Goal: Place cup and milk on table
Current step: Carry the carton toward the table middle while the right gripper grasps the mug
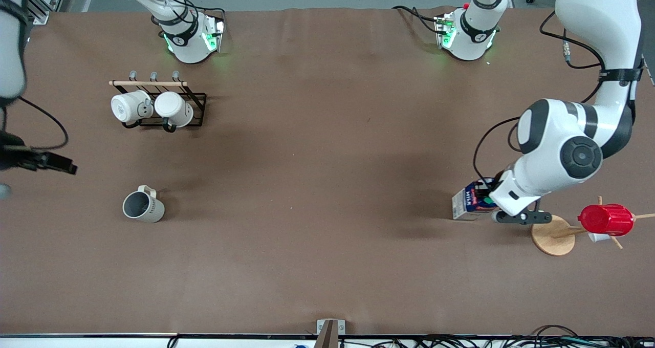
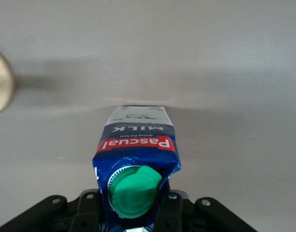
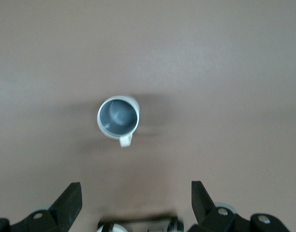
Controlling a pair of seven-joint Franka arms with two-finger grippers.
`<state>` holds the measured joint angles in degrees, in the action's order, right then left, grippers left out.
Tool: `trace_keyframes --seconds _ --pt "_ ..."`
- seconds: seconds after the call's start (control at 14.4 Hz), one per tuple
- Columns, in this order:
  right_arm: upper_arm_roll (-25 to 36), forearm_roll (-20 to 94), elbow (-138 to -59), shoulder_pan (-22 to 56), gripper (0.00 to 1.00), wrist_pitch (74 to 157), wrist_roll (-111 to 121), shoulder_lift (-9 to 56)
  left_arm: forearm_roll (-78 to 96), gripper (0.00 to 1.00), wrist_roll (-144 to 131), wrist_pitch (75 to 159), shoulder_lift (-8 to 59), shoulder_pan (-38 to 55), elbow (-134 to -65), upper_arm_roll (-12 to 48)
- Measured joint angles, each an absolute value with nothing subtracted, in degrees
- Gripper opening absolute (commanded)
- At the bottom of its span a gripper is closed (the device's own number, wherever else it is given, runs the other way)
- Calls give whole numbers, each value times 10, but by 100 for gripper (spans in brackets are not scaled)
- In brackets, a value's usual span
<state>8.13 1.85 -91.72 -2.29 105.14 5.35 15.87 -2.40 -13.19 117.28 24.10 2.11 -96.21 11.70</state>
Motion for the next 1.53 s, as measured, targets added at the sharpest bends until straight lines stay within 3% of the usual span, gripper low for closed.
trace_keyframes --seconds 0.35,0.63,0.77,0.9,1.04,1.11,1.53 --pt "81 19 -1079 -23 100 1264 76 180 -24 33 -234 1155 245 72 -925 186" --pt "78 19 -1112 -20 99 1344 78 213 -25 33 -326 1155 275 169 -897 186" --pt "75 19 -1113 -16 84 1375 78 234 -25 33 -338 1155 287 180 -887 186" --pt "72 19 -1113 -13 48 1403 78 254 -25 33 -340 1155 293 178 -881 184" --pt "71 19 -1113 -11 6 1419 78 269 -25 33 -345 1155 297 180 -876 184" --pt "71 20 -1113 -11 0 1422 77 273 -25 33 -352 1155 299 183 -874 184" --pt "61 50 -1097 -9 0 1399 61 274 -25 33 -369 1155 307 189 -869 184"
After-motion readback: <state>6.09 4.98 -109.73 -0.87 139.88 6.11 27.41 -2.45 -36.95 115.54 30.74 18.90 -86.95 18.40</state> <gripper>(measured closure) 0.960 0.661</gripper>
